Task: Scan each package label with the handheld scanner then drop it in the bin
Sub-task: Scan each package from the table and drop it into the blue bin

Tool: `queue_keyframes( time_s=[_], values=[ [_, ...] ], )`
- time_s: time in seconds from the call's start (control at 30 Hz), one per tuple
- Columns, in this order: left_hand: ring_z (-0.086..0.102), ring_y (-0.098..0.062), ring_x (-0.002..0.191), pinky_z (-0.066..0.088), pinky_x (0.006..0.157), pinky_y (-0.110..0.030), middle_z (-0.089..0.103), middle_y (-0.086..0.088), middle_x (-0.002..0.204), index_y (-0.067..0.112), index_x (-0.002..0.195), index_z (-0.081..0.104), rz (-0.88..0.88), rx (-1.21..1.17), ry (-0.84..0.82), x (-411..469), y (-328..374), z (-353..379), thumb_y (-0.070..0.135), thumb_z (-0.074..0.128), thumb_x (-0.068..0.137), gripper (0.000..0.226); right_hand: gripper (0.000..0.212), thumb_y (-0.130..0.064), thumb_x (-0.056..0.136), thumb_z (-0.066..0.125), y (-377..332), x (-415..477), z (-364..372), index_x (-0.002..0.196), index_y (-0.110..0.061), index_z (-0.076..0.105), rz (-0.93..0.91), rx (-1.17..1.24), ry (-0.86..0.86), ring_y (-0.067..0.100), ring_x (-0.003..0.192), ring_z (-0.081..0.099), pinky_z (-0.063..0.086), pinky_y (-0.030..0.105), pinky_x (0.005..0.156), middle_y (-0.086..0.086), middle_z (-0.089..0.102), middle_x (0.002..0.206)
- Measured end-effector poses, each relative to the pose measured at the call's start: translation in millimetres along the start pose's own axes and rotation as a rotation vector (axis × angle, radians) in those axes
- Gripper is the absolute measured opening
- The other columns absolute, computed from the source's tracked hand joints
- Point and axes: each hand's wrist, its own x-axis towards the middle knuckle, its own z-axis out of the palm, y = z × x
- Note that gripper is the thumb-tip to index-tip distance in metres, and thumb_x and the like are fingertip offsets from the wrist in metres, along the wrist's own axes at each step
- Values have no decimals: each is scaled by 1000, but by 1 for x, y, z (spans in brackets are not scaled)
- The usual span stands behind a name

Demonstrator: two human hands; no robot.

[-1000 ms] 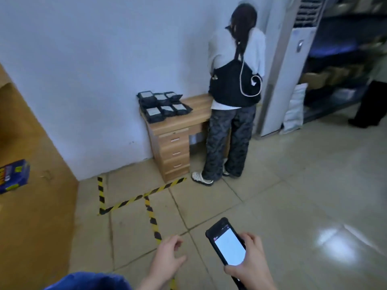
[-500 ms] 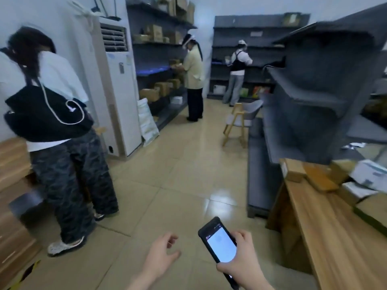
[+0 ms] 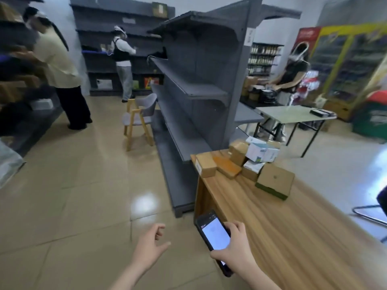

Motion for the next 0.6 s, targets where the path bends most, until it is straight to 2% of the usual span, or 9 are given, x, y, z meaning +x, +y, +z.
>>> queue_keyframes(
  time_s=[0.1,0.2,0.27,0.4,0.47,0.6],
  values=[
    [57,-14,88,47,84,-26,59,3,97,27,109,54,39,2,-92,35,12,25,17,82,73,47,88,-36,46,81,19,20,-13,123,-17,44,85,-4,38,8,106,42,43,14,77,-6,28,121],
    [56,-11,90,46,85,-24,58,5,100,28,112,53,79,41,-151,78,28,48,21,80,75,47,87,-34,48,81,37,51,-26,124,-17,44,152,-8,53,7,103,42,42,12,64,-8,28,119],
    [56,-11,93,45,85,-23,57,5,102,28,115,52,92,51,-169,107,41,64,23,79,77,47,90,-34,49,81,49,75,-35,128,-16,42,177,-18,58,8,102,44,43,14,64,-8,28,119],
    [52,-7,95,38,78,-15,53,7,107,29,120,50,131,118,-207,166,69,88,26,77,80,49,93,-34,48,81,69,128,-54,130,-12,42,186,-24,98,11,104,45,46,18,74,-6,28,123],
    [52,-8,92,39,79,-17,52,5,107,25,121,52,132,137,-193,192,80,95,26,77,79,49,93,-33,50,82,79,153,-60,131,-10,41,168,-30,101,12,107,45,46,20,78,-5,28,127],
    [53,-8,93,45,84,-23,51,6,107,26,123,53,101,176,-176,232,96,107,29,77,77,52,91,-33,51,83,93,197,-71,130,-13,42,152,-36,82,11,108,44,46,20,73,-6,27,130]
  ],
)
